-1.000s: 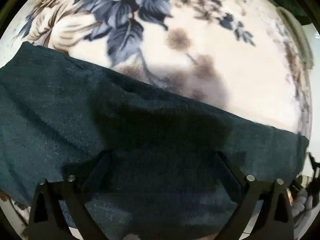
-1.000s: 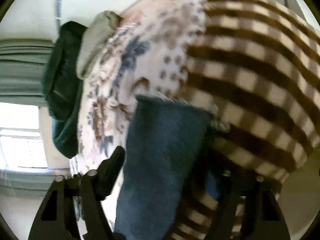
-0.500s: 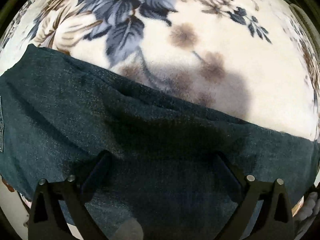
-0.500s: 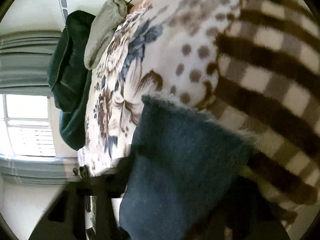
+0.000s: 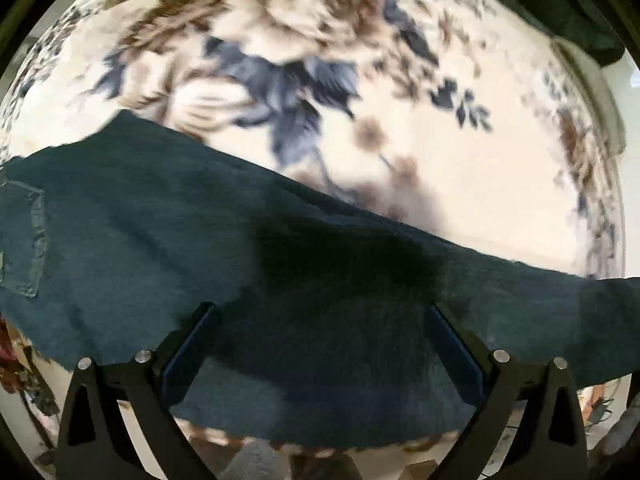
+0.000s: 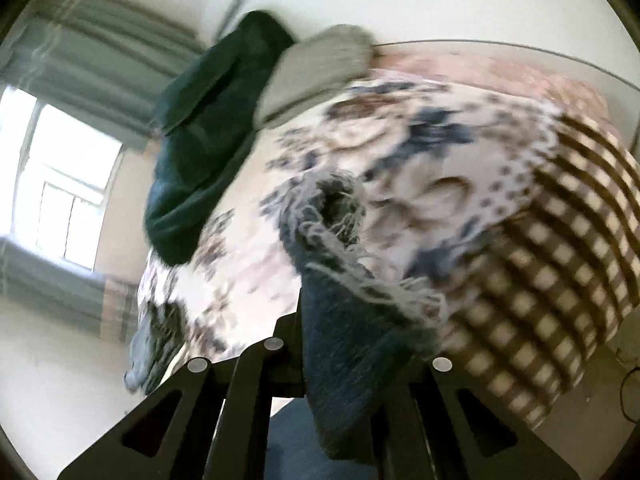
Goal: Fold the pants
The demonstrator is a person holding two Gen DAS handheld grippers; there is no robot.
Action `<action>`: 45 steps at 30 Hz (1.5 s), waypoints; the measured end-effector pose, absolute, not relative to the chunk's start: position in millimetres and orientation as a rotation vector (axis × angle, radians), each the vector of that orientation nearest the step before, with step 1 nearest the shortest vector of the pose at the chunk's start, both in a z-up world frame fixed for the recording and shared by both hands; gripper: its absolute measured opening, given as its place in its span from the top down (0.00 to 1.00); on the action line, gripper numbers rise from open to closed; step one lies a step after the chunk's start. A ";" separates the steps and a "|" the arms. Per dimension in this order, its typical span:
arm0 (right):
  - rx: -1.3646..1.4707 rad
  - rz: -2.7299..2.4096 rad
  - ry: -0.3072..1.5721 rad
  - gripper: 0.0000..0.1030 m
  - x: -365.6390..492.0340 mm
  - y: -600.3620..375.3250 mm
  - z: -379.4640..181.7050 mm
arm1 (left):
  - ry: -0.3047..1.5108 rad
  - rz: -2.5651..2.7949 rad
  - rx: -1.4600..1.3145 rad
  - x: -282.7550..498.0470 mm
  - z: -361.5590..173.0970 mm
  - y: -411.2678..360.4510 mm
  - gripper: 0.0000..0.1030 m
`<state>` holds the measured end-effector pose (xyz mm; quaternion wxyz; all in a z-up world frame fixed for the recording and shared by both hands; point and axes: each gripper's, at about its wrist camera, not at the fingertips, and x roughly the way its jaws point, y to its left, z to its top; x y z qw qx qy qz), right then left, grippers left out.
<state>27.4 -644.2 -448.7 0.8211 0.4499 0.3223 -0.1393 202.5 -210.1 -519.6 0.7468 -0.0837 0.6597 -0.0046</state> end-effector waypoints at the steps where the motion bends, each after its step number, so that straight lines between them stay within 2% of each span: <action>1: 0.933 -0.274 0.693 0.93 33.9 -623.3 -439.4 | 1.429 -0.009 -0.198 198.3 -510.6 -200.1 0.00; 5: 0.846 -0.183 0.743 0.93 51.9 -538.1 -420.7 | 1.400 0.001 -0.247 179.3 -488.3 -155.0 0.00; 8: 0.788 -0.124 0.800 0.93 71.8 -474.2 -427.2 | 1.398 0.026 -0.277 173.4 -482.0 -113.5 0.00; 18: 0.563 0.012 1.101 0.93 112.4 -270.4 -540.2 | 1.407 0.100 -0.316 153.7 -500.1 -6.1 0.00; 20: 0.528 0.027 1.214 0.83 120.6 -241.4 -567.2 | 1.400 0.108 -0.315 152.5 -502.5 5.7 0.00; 22: 0.488 0.020 1.298 0.58 123.8 -214.3 -584.5 | 1.395 0.121 -0.325 151.9 -504.5 18.6 0.00; 24: 0.464 0.107 1.307 0.38 124.8 -192.5 -579.7 | 1.390 0.131 -0.339 151.0 -504.6 27.8 0.00; 26: 0.560 0.211 1.300 0.36 122.5 -194.7 -568.3 | 1.387 0.133 -0.348 152.1 -503.4 33.0 0.00; 30: 0.638 0.066 1.232 0.33 103.4 -256.0 -536.5 | 1.345 0.099 -0.346 159.3 -489.7 24.6 0.00; 36: 0.487 -0.248 1.263 0.33 77.6 -348.7 -524.9 | 1.395 -0.064 -0.379 187.7 -501.9 -38.2 0.00; 38: 0.469 -0.316 1.283 0.27 74.9 -372.1 -530.5 | 1.450 -0.090 -0.352 197.1 -520.1 -61.6 0.00; 39: 0.452 -0.363 1.296 0.17 73.2 -383.1 -534.1 | 1.483 -0.101 -0.320 202.3 -532.5 -74.5 0.01; 40: 0.438 -0.392 1.301 0.11 71.8 -390.2 -538.0 | 1.498 -0.119 -0.300 205.3 -541.2 -83.1 0.05; 41: 0.437 -0.396 1.301 0.11 73.3 -396.9 -539.4 | 1.512 -0.160 -0.275 208.6 -551.7 -93.7 0.14; 42: 0.426 -0.400 1.313 0.11 73.7 -399.8 -542.2 | 1.516 -0.199 -0.250 209.6 -559.4 -101.9 0.47; 43: 0.413 -0.402 1.327 0.11 73.9 -402.6 -542.1 | 1.505 -0.199 -0.205 208.9 -560.7 -106.0 0.73; 45: 0.403 -0.382 1.344 0.11 75.3 -399.4 -543.0 | 1.461 -0.230 -0.155 205.4 -554.3 -109.9 0.87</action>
